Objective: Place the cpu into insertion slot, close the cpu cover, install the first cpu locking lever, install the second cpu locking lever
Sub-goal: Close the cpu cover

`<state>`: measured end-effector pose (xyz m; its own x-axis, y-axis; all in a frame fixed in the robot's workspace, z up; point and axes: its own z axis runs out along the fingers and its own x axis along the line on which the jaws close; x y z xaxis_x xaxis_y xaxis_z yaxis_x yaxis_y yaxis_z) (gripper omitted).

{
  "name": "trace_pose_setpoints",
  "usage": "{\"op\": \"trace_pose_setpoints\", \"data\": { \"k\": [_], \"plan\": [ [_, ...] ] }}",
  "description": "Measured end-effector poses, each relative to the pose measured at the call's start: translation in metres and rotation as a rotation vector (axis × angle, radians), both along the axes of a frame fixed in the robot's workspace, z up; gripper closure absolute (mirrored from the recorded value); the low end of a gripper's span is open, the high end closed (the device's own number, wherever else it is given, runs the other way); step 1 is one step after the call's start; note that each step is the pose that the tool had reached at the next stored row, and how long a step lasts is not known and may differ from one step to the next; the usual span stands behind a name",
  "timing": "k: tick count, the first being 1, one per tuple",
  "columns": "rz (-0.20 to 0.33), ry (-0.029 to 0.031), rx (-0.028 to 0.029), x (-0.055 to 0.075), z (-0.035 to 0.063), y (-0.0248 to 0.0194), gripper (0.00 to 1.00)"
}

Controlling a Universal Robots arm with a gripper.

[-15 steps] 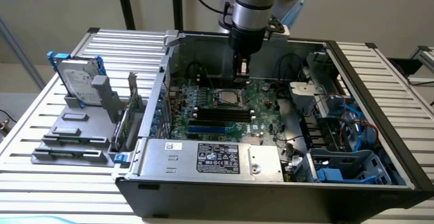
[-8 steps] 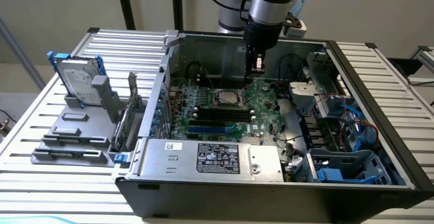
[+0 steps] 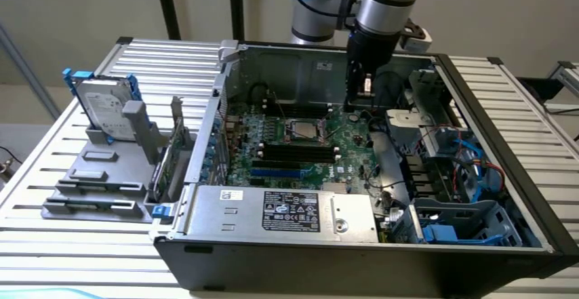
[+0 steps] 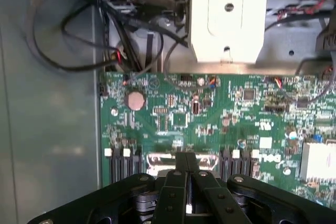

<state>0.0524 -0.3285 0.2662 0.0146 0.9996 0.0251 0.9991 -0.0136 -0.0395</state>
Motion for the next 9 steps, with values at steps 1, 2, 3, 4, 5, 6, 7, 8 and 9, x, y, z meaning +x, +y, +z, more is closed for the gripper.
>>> {"op": "trace_pose_setpoints", "data": {
  "k": [1,2,3,4,5,6,7,8,9],
  "plan": [
    [0.0,0.0006,0.0003,0.004,0.0,0.0,0.89],
    [0.0,0.0015,0.0006,0.009,-0.0002,0.0,0.89],
    [0.0,0.003,0.0007,0.014,-0.0006,0.0,0.89],
    [0.0,0.0039,0.0013,0.017,-0.0017,0.0,0.89],
    [0.0,0.004,0.0012,0.018,-0.0034,-0.0001,0.89],
    [0.0,0.0042,0.0009,0.019,-0.0051,-0.0005,0.89],
    [0.0,0.0042,0.0011,0.019,-0.0069,-0.0011,0.89],
    [0.001,0.0043,0.0012,0.019,-0.0087,-0.0019,0.89],
    [0.002,0.0043,0.0011,0.019,-0.0106,-0.0028,0.89]
  ]
}}
